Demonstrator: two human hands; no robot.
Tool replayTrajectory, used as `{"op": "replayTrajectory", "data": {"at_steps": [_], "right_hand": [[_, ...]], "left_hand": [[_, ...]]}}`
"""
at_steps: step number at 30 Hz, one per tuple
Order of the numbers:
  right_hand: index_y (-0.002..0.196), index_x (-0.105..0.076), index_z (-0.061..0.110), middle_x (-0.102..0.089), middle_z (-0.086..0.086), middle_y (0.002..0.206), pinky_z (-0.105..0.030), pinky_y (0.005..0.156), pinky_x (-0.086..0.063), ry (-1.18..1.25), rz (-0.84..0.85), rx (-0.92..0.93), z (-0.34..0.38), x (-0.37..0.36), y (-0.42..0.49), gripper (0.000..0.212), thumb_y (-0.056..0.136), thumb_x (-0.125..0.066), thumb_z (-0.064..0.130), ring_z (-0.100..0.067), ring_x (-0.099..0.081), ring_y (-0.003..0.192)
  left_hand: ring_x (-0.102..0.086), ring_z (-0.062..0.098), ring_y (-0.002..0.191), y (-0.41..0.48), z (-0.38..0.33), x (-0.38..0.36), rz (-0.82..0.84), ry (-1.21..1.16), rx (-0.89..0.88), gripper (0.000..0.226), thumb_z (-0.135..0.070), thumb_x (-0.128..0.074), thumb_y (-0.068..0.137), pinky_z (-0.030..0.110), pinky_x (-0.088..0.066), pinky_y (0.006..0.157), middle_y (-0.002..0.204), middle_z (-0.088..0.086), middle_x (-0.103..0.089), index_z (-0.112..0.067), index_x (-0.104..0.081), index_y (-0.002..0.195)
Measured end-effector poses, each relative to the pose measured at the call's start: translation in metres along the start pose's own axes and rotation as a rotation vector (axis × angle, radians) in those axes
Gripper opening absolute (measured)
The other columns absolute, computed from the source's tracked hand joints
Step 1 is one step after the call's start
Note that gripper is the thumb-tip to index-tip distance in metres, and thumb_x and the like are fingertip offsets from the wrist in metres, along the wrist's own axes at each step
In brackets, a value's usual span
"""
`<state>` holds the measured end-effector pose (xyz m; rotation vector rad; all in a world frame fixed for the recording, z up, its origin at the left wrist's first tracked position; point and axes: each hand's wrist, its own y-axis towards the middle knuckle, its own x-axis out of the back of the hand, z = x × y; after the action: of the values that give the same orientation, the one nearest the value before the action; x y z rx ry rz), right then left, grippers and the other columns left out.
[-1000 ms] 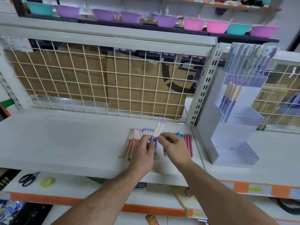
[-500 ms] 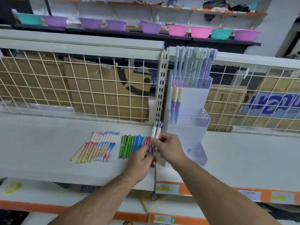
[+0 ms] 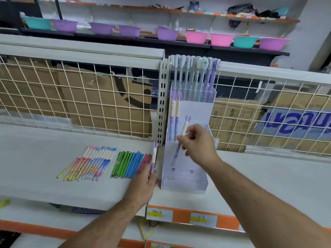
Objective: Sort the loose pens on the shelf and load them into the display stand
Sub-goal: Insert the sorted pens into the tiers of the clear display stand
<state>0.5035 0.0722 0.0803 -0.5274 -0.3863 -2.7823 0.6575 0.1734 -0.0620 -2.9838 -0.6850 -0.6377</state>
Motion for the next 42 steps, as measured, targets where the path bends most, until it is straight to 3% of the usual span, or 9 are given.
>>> {"op": "replayTrajectory", "data": {"at_steps": [3, 8, 12, 16, 23, 31, 37, 40, 42], "right_hand": [[0.088, -0.059, 0.008, -0.066, -0.008, 0.074, -0.042, 0.059, -0.058, 0.012, -0.068, 0.003, 0.021, 0.017, 0.022, 0.015, 0.09, -0.073, 0.012, -0.018, -0.066, 0.063], [0.087, -0.061, 0.008, -0.068, -0.006, 0.073, -0.034, 0.057, -0.06, 0.011, -0.168, 0.015, 0.049, 0.026, 0.052, 0.013, 0.092, -0.072, 0.014, -0.017, -0.069, 0.065], [0.088, -0.062, 0.01, -0.07, -0.003, 0.071, -0.042, 0.063, -0.063, -0.012, -0.241, 0.032, 0.057, 0.022, 0.064, 0.011, 0.093, -0.071, 0.015, -0.022, -0.073, 0.069], [0.088, -0.06, 0.01, -0.07, -0.002, 0.072, -0.046, 0.066, -0.063, -0.048, -0.237, 0.018, 0.055, 0.015, 0.064, 0.012, 0.095, -0.068, 0.016, -0.022, -0.074, 0.072], [0.083, -0.059, 0.016, -0.072, 0.0, 0.071, -0.048, 0.072, -0.062, -0.157, -0.259, 0.051, 0.053, 0.012, 0.067, 0.014, 0.093, -0.069, 0.02, -0.019, -0.073, 0.073], [0.082, -0.065, 0.015, -0.072, -0.001, 0.072, -0.045, 0.07, -0.063, -0.295, -0.146, 0.008, 0.038, 0.004, 0.066, 0.011, 0.089, -0.073, 0.018, -0.018, -0.072, 0.073], [0.081, -0.067, 0.013, -0.072, -0.004, 0.076, -0.046, 0.07, -0.063, -0.307, -0.125, -0.002, 0.035, 0.004, 0.068, 0.01, 0.089, -0.073, 0.014, -0.023, -0.073, 0.075], [0.089, -0.069, 0.013, -0.072, -0.003, 0.082, -0.045, 0.071, -0.062, -0.314, -0.155, -0.014, 0.027, 0.004, 0.059, 0.005, 0.087, -0.072, 0.017, -0.023, -0.071, 0.077], [0.082, -0.068, 0.015, -0.07, 0.002, 0.075, -0.038, 0.065, -0.06, -0.314, -0.208, 0.004, 0.02, 0.001, 0.044, 0.005, 0.087, -0.069, 0.018, -0.02, -0.069, 0.073]], "left_hand": [[-0.068, 0.019, 0.081, 0.002, 0.007, 0.001, 0.003, 0.013, -0.009, 0.025, -0.026, -0.048, 0.102, 0.048, -0.059, 0.075, 0.086, -0.003, -0.064, -0.047, -0.054, 0.09], [-0.068, 0.02, 0.083, 0.005, 0.01, 0.0, -0.002, -0.03, -0.008, 0.031, -0.025, -0.05, 0.102, 0.053, -0.058, 0.078, 0.09, -0.006, -0.066, -0.053, -0.057, 0.091], [-0.067, 0.022, 0.084, 0.007, 0.012, 0.002, 0.009, -0.086, 0.017, 0.026, -0.024, -0.049, 0.102, 0.054, -0.057, 0.079, 0.093, -0.004, -0.066, -0.046, -0.06, 0.092], [-0.067, 0.014, 0.088, 0.008, 0.015, 0.001, 0.016, -0.092, 0.026, 0.027, -0.019, -0.049, 0.102, 0.05, -0.058, 0.082, 0.099, -0.008, -0.066, -0.041, -0.061, 0.092], [-0.067, 0.024, 0.085, 0.008, 0.019, 0.002, 0.029, -0.077, 0.018, 0.019, -0.028, -0.049, 0.099, 0.055, -0.058, 0.073, 0.096, -0.001, -0.065, -0.042, -0.058, 0.091], [-0.066, 0.033, 0.084, 0.008, 0.02, 0.001, 0.049, -0.064, -0.015, 0.01, -0.038, -0.047, 0.095, 0.06, -0.057, 0.071, 0.096, 0.007, -0.064, -0.036, -0.056, 0.092], [-0.066, 0.034, 0.084, 0.009, 0.021, 0.001, 0.045, -0.046, -0.029, 0.015, -0.027, -0.051, 0.1, 0.06, -0.056, 0.07, 0.093, 0.007, -0.065, -0.038, -0.056, 0.09], [-0.066, 0.036, 0.082, 0.009, 0.023, 0.001, 0.049, -0.041, -0.034, 0.012, -0.029, -0.051, 0.099, 0.061, -0.056, 0.07, 0.091, 0.011, -0.066, -0.036, -0.055, 0.091], [-0.067, 0.036, 0.081, 0.009, 0.023, 0.001, 0.053, -0.031, -0.046, 0.01, -0.03, -0.05, 0.099, 0.061, -0.056, 0.07, 0.088, 0.011, -0.067, -0.036, -0.055, 0.093]]}}
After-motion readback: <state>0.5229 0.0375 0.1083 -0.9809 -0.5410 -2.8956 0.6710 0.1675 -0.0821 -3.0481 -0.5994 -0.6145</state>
